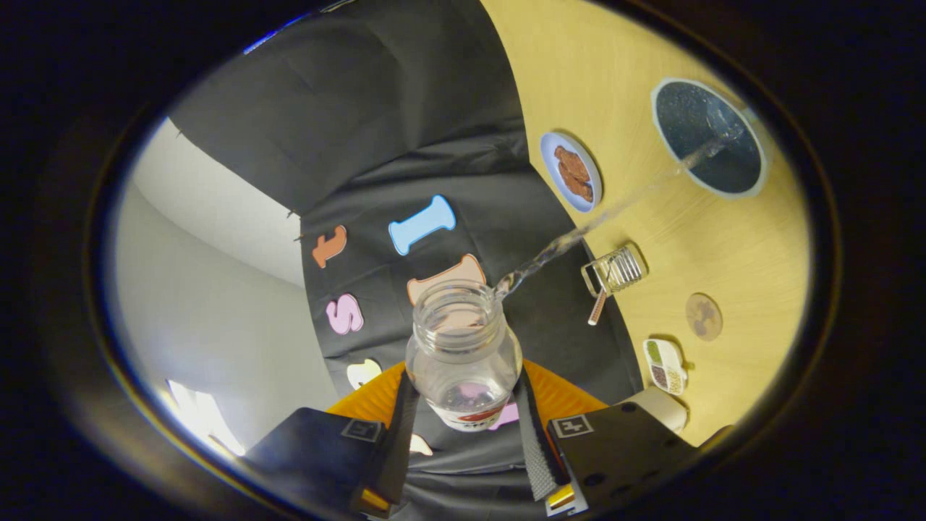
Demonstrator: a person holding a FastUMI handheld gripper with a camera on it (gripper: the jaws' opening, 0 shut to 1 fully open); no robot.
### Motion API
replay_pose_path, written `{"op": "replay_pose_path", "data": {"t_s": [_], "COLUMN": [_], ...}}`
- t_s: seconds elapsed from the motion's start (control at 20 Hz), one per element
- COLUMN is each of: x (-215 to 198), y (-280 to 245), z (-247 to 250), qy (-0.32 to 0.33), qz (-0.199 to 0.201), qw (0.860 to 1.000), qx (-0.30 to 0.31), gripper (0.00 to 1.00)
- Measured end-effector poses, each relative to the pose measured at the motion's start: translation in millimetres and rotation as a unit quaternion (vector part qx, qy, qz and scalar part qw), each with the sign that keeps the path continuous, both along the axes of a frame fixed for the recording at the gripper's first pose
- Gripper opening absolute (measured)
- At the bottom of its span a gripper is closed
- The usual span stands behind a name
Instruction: Take the bottle from table, then pour the juice into the cup, finally place the bottle on the coaster
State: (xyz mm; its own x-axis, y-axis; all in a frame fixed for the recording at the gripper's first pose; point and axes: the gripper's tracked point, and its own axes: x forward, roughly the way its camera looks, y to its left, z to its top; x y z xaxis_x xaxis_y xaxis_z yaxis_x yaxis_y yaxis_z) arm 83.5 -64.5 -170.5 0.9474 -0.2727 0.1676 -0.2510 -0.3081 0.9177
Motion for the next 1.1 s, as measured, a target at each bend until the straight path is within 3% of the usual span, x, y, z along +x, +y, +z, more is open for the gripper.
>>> {"op": "replay_pose_path", "data": {"t_s": [1.1], "x": [-1], "y": [-7], "z": [30], "qy": [-0.052], "qz": [-0.034], "qw": [0.997], "qx": [0.042], "gripper": [0.70]}}
